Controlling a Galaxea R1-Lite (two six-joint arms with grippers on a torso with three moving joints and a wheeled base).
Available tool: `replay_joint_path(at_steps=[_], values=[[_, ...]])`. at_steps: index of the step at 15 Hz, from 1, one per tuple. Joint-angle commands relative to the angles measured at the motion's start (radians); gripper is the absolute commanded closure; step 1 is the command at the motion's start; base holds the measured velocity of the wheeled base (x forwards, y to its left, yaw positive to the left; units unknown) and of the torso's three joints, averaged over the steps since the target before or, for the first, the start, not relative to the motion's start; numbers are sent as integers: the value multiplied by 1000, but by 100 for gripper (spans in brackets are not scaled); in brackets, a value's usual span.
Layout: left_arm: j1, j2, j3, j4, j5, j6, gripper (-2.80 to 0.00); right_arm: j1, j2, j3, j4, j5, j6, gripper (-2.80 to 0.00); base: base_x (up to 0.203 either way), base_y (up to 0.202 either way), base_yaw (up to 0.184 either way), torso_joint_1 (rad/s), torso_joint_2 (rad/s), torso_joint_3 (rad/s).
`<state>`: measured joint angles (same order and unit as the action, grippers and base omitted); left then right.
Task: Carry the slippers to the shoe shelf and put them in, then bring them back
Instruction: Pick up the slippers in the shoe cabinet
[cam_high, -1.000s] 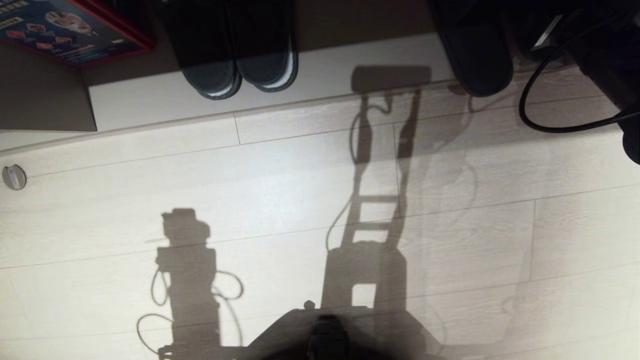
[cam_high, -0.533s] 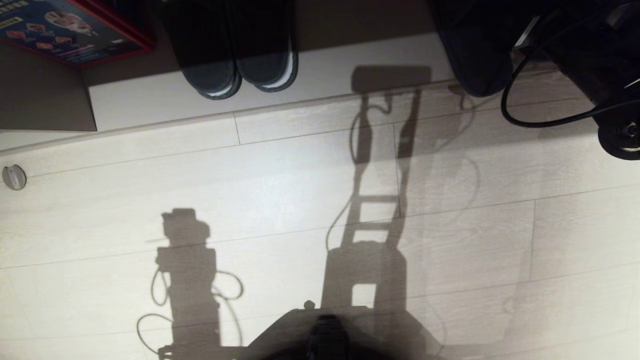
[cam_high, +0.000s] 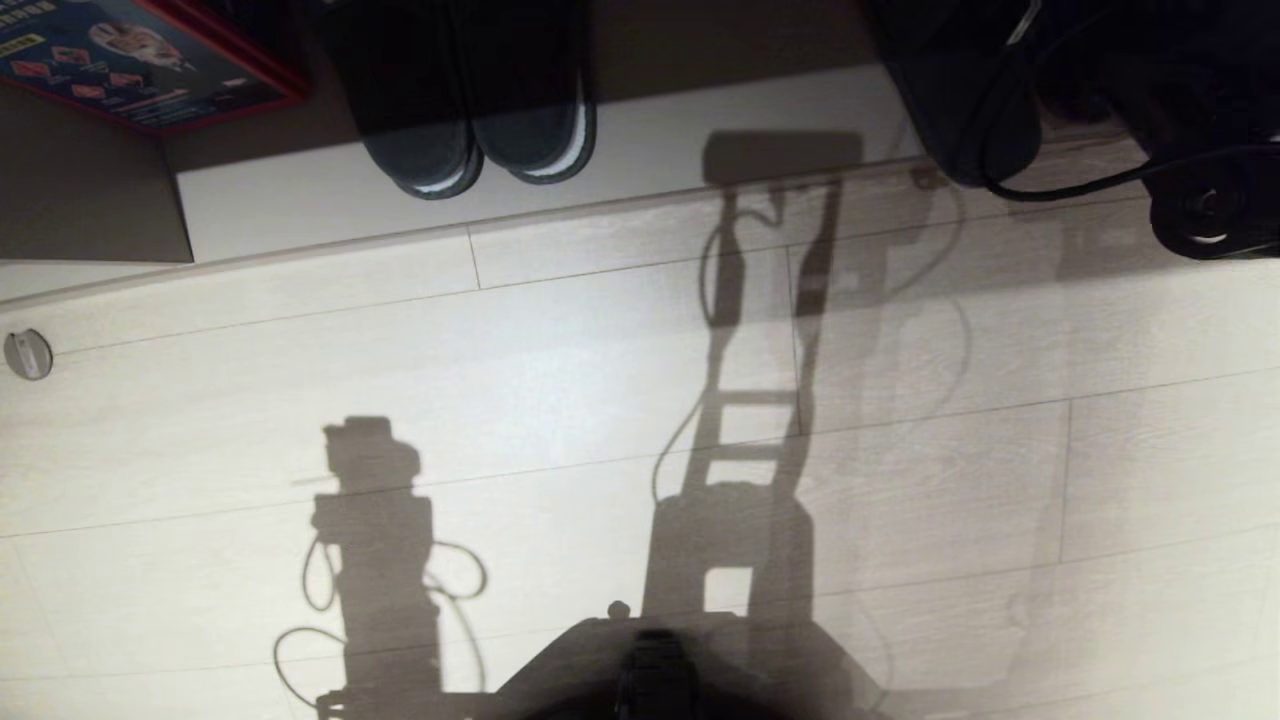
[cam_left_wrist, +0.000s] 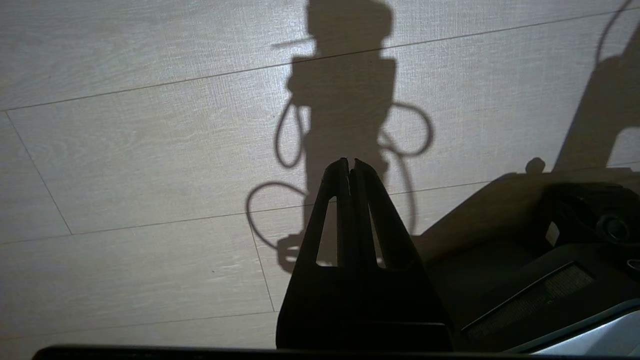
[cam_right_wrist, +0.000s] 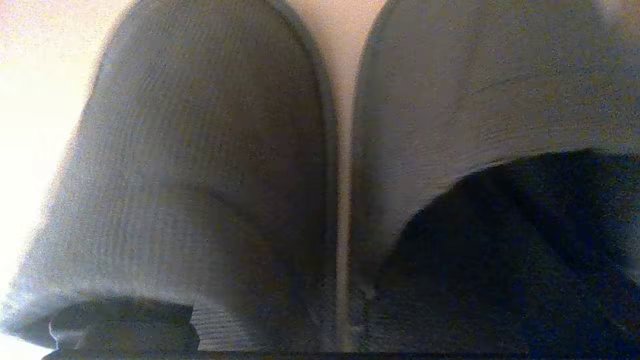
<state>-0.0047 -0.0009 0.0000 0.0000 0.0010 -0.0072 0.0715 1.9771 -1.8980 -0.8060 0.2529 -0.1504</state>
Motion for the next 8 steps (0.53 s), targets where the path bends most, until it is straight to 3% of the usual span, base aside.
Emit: replay_joint_path(at_steps=[1,2,3,8], values=[[0,-1,2,0,0,0,0,2,54,-42,25,14,0,0,0,0,0,0,0,0],[0,-1,2,0,0,0,0,2,66,-42,13,17,2,0,0,0,0,0,0,0],[0,-1,2,0,0,0,0,2,78,-42,-31,19,7,-280,0,0,0,0,0,0],[0,-1,2,0,0,0,0,2,63,-41,-59,19,11,-280,0,0,0,0,0,0]])
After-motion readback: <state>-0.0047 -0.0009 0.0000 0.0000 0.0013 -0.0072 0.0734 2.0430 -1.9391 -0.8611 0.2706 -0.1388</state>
